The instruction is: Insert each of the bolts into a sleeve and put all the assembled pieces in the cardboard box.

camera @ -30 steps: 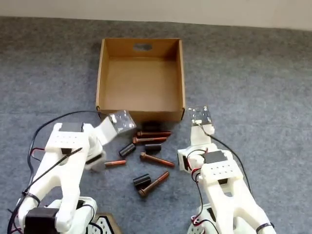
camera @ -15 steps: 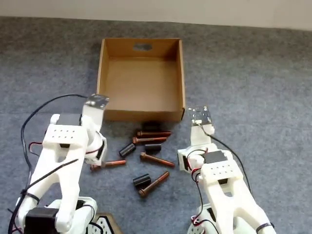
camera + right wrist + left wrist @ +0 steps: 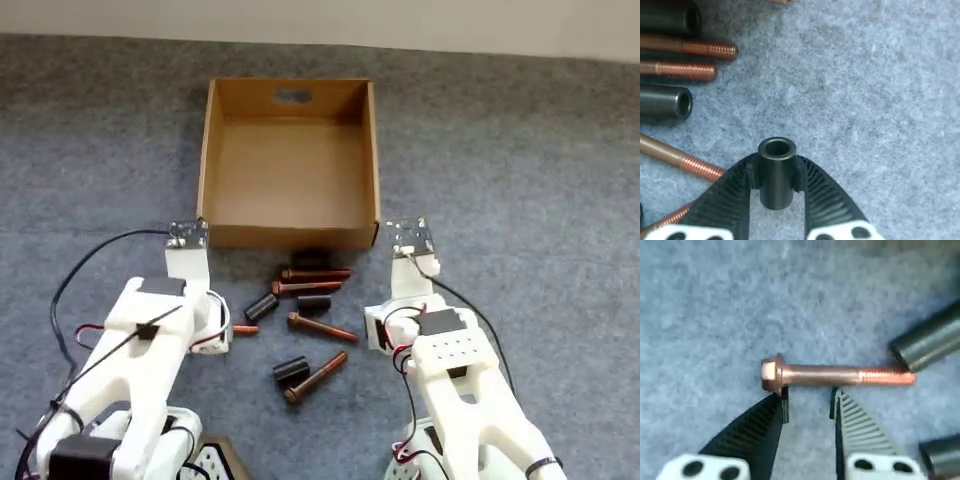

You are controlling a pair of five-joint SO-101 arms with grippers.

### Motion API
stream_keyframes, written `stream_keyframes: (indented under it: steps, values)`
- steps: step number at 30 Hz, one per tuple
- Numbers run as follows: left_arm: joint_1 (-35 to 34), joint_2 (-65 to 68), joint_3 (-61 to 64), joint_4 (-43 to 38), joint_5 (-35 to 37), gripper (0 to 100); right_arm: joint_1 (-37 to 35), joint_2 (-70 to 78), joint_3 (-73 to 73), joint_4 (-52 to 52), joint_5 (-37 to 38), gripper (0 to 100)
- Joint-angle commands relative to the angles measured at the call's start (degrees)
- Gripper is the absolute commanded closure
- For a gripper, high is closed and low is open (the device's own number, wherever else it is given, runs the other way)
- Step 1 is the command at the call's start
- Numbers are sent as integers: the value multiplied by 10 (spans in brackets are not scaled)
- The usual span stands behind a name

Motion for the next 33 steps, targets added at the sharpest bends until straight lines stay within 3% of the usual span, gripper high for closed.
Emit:
stream_keyframes:
  steps: [1,8,14,23,33]
  values:
    - [-36,-6,-20,-49,5,842,7,-14,-3,-8,-5,992]
    - [-36,-6,-28,-53,8,842,7,-14,-4,-8,-5,992]
    - [-36,-6,-67,-49,105,842,7,-14,-4,-8,-5,992]
    - [-35,-5,-86,-51,184,842,7,-14,-4,-8,-5,992]
    - [53,-1,-101,-53,185,841,7,-14,-3,-8,-5,992]
